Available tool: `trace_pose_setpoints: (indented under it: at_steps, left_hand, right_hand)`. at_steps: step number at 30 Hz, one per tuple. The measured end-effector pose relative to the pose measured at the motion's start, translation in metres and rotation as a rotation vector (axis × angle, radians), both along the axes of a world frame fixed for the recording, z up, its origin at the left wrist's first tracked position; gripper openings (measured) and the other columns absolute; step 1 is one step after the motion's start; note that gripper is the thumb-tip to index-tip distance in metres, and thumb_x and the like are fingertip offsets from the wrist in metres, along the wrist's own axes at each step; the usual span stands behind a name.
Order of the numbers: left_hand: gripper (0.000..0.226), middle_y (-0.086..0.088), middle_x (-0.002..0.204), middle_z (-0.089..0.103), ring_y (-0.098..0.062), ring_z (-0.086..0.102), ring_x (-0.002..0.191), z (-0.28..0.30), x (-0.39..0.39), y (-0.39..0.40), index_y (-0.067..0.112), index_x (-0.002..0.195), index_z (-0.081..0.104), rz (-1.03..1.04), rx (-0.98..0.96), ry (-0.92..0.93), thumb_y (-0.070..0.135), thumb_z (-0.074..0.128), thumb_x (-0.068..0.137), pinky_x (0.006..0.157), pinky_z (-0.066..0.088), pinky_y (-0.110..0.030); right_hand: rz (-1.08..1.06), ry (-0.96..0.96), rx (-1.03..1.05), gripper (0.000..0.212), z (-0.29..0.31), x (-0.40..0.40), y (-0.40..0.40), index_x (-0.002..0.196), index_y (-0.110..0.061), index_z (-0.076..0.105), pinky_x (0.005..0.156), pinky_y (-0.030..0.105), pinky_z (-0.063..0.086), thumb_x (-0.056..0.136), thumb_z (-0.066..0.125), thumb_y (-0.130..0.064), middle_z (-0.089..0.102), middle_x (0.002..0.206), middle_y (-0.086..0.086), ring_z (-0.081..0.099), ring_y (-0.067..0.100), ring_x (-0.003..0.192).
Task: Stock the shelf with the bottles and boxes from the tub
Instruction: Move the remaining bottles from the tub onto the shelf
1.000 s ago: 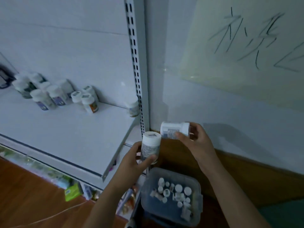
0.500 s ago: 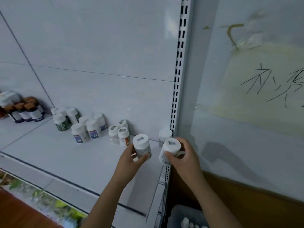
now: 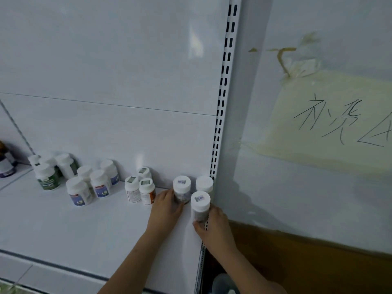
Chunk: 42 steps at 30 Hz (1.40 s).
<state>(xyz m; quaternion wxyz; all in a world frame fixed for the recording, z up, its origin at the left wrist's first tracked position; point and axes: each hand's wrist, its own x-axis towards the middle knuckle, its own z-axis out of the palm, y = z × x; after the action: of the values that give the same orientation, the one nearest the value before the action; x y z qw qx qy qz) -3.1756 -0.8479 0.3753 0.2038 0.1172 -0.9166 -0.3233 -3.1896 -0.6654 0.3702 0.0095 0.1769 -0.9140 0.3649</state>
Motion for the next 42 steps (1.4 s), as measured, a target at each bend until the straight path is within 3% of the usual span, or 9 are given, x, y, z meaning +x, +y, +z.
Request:
trace_pose_setpoints:
  at_steps: [5, 13, 20, 23, 25, 30, 33, 36, 42]
  left_hand:
    - [0.038, -0.008, 0.11, 0.062, -0.028, 0.055, 0.104, -0.005, 0.001, -0.001, 0.011, 0.116, 0.061, 0.001, -0.044, 0.006, 0.022, 0.072, 0.082, 0.09, 0.041, -0.032]
    - [0.047, -0.011, 0.115, 0.061, -0.032, 0.055, 0.108, -0.008, 0.001, -0.004, 0.008, 0.123, 0.059, -0.012, -0.069, -0.04, 0.021, 0.072, 0.08, 0.091, 0.038, -0.03]
    - [0.069, -0.008, 0.153, 0.034, -0.023, 0.029, 0.141, 0.003, 0.039, 0.009, 0.006, 0.151, 0.03, 0.001, 0.002, -0.132, 0.027, 0.061, 0.093, 0.115, 0.022, -0.029]
    - [0.053, -0.002, 0.139, 0.044, -0.02, 0.043, 0.13, 0.004, 0.069, 0.018, 0.012, 0.14, 0.043, 0.043, 0.074, -0.064, 0.021, 0.063, 0.092, 0.108, 0.031, -0.026]
    - [0.042, 0.005, 0.125, 0.045, -0.017, 0.05, 0.117, 0.007, 0.082, 0.027, 0.015, 0.131, 0.049, 0.091, 0.115, -0.019, 0.015, 0.063, 0.091, 0.102, 0.039, -0.027]
    - [0.031, 0.004, 0.114, 0.049, -0.011, 0.054, 0.103, 0.028, 0.088, 0.071, 0.017, 0.119, 0.053, 0.144, 0.123, 0.113, 0.008, 0.061, 0.09, 0.09, 0.047, -0.028]
    - [0.025, 0.006, 0.107, 0.051, -0.006, 0.053, 0.093, 0.046, 0.08, 0.11, 0.018, 0.111, 0.055, 0.072, 0.052, 0.155, 0.008, 0.061, 0.088, 0.081, 0.044, -0.017]
    - [0.02, 0.01, 0.099, 0.053, -0.002, 0.053, 0.087, 0.062, 0.068, 0.153, 0.022, 0.104, 0.057, -0.025, 0.015, 0.145, 0.011, 0.061, 0.088, 0.074, 0.04, -0.007]
    - [0.02, 0.013, 0.102, 0.055, -0.002, 0.053, 0.084, 0.032, 0.036, 0.236, 0.024, 0.111, 0.059, -0.267, 0.002, -0.006, 0.019, 0.056, 0.093, 0.069, 0.044, -0.015]
  right_hand:
    - [0.015, -0.087, -0.063, 0.094, 0.003, -0.006, -0.004, 0.153, -0.017, 0.025, 0.11, 0.032, 0.038, 0.077, 0.073, -0.046, 0.043, 0.147, 0.0, 0.043, 0.019, 0.134]
    - [0.044, -0.115, -0.109, 0.085, -0.001, 0.001, -0.005, 0.146, -0.019, 0.036, 0.107, 0.035, 0.043, 0.075, 0.076, -0.045, 0.049, 0.14, -0.002, 0.048, 0.017, 0.128]
    - [0.119, -0.159, -0.107, 0.078, 0.009, 0.006, 0.01, 0.146, -0.021, 0.036, 0.109, 0.025, 0.036, 0.081, 0.076, -0.041, 0.044, 0.144, -0.004, 0.043, 0.013, 0.134]
    - [0.134, -0.207, -0.099, 0.088, 0.015, 0.013, 0.028, 0.154, -0.024, 0.022, 0.117, 0.031, 0.026, 0.084, 0.071, -0.048, 0.028, 0.157, -0.005, 0.028, 0.013, 0.143]
    - [0.149, -0.205, -0.09, 0.083, 0.019, 0.017, 0.045, 0.154, -0.026, 0.021, 0.112, 0.025, 0.023, 0.089, 0.067, -0.047, 0.026, 0.157, -0.006, 0.027, 0.007, 0.139]
    - [0.086, -0.181, -0.134, 0.068, 0.031, 0.005, 0.095, 0.152, -0.025, 0.029, 0.114, 0.03, 0.034, 0.094, 0.06, -0.042, 0.035, 0.152, -0.007, 0.035, 0.007, 0.137]
    - [0.042, -0.153, -0.173, 0.058, 0.035, -0.011, 0.127, 0.147, -0.024, 0.037, 0.105, 0.023, 0.037, 0.095, 0.059, -0.037, 0.043, 0.143, -0.009, 0.041, 0.002, 0.128]
    - [-0.007, -0.137, -0.18, 0.053, 0.035, -0.029, 0.162, 0.145, -0.023, 0.041, 0.102, 0.025, 0.043, 0.096, 0.059, -0.033, 0.048, 0.138, -0.009, 0.046, 0.002, 0.121]
    - [-0.132, -0.197, -0.148, 0.049, 0.001, -0.058, 0.241, 0.143, -0.021, 0.043, 0.098, 0.023, 0.043, 0.097, 0.059, -0.029, 0.051, 0.137, -0.004, 0.049, 0.005, 0.119]
